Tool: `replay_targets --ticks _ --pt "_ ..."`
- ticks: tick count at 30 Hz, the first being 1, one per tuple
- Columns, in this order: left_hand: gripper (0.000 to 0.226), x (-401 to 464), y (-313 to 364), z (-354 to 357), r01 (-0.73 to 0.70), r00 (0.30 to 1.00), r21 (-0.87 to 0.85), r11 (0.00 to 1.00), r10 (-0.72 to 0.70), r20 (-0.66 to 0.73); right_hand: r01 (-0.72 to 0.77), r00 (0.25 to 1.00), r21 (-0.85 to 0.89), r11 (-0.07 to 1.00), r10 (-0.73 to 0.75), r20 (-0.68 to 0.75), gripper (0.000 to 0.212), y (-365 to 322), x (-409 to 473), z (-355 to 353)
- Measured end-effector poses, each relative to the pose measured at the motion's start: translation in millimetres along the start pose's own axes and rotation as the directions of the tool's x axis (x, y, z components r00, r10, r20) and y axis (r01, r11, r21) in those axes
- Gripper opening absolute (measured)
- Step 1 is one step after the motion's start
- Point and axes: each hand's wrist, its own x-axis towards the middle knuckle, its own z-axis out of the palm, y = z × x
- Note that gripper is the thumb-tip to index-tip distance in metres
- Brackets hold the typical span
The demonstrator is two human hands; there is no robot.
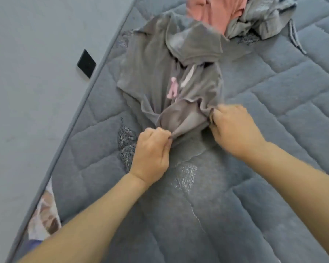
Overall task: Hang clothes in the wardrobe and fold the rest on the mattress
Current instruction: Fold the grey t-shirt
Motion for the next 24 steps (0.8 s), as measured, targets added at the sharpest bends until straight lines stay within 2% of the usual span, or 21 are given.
replay_targets --ticks 1,2,4,5,7,8,9,10,11,12,13,14,15,16,17,18,19,20,21,22,24 --pt "0.023 -37 11 -12 0.025 0.991 -0.045 0.999 -0.019 0.136 0.019 0.953 -0.011 1.0 -0.015 0.302 0.014 -9 -24 -4" --pt "0.023 -69 20 -23 0.064 0.954 -0.068 0.996 -0.041 0.296 0.061 0.849 -0.018 0.998 -0.043 0.527 0.019 -20 -46 -7" --pt "0.017 -115 34 -46 0.155 0.758 -0.051 0.987 -0.086 0.646 0.095 0.608 0.034 0.995 -0.085 0.789 0.023 -46 -86 -17" --pt "0.015 -129 35 -59 0.183 0.606 -0.02 0.983 -0.097 0.79 0.076 0.46 0.093 0.993 -0.118 0.88 0.02 -63 -103 -21" --pt "0.013 -143 30 -83 0.249 0.284 0.085 0.965 -0.156 0.946 0.007 0.043 0.163 0.987 -0.163 0.986 0.023 -94 -129 -35" --pt "0.017 -145 23 -93 0.282 0.201 0.168 0.945 -0.23 0.952 -0.083 -0.148 0.161 0.984 -0.172 0.974 0.025 -101 -135 -41" --pt "0.022 -145 15 -101 0.337 0.211 0.252 0.907 -0.334 0.919 -0.23 -0.255 0.125 0.965 -0.184 0.949 0.029 -102 -134 -50" --pt "0.024 -143 8 -106 0.435 0.306 0.306 0.847 -0.458 0.835 -0.376 -0.226 0.106 0.92 -0.202 0.953 0.032 -98 -126 -58" --pt "0.023 -140 0 -108 0.569 0.418 0.296 0.768 -0.579 0.699 -0.491 -0.055 0.137 0.86 -0.187 0.981 0.036 -92 -114 -64" --pt "0.023 -136 -7 -106 0.715 0.476 0.202 0.669 -0.677 0.561 -0.558 0.221 0.199 0.806 -0.086 0.971 0.04 -84 -99 -66" --pt "0.033 -128 -9 -103 0.832 0.454 0.07 0.55 -0.749 0.483 -0.566 0.501 0.274 0.777 0.061 0.863 0.045 -77 -84 -63" --pt "0.051 -118 -8 -97 0.905 0.387 -0.031 0.425 -0.79 0.476 -0.521 0.681 0.313 0.794 0.166 0.713 0.056 -75 -71 -58" --pt "0.07 -110 -7 -88 0.935 0.337 -0.071 0.347 -0.807 0.485 -0.466 0.741 0.263 0.845 0.21 0.638 0.079 -79 -63 -52" --pt "0.079 -104 -4 -78 0.94 0.323 -0.068 0.334 -0.81 0.489 -0.401 0.739 0.18 0.898 0.201 0.643 0.098 -87 -60 -42" --pt "0.075 -99 -1 -68 0.928 0.341 -0.042 0.37 -0.801 0.492 -0.33 0.73 0.118 0.937 0.174 0.66 0.101 -95 -59 -30" --pt "0.061 -96 4 -62 0.911 0.373 -0.036 0.411 -0.782 0.5 -0.265 0.742 0.099 0.959 0.138 0.656 0.083 -101 -59 -18" --pt "0.046 -94 10 -61 0.904 0.4 -0.073 0.421 -0.774 0.491 -0.234 0.785 0.135 0.963 0.105 0.611 0.052 -105 -61 -11" --pt "0.035 -92 13 -61 0.905 0.422 -0.171 0.389 -0.776 0.469 -0.245 0.834 0.186 0.952 0.109 0.541 0.024 -106 -60 -9" --pt "0.028 -90 13 -64 0.901 0.419 -0.308 0.305 -0.794 0.44 -0.256 0.864 0.206 0.944 0.128 0.487 0.009 -102 -59 -11" --pt "0.023 -90 9 -68 0.872 0.406 -0.443 0.208 -0.813 0.417 -0.269 0.869 0.185 0.945 0.154 0.471 0.013 -98 -58 -16" --pt "0.01 -91 3 -77 0.781 0.424 -0.615 0.107 -0.814 0.397 -0.255 0.758 0.029 0.967 0.181 0.627 0.019 -82 -57 -27"
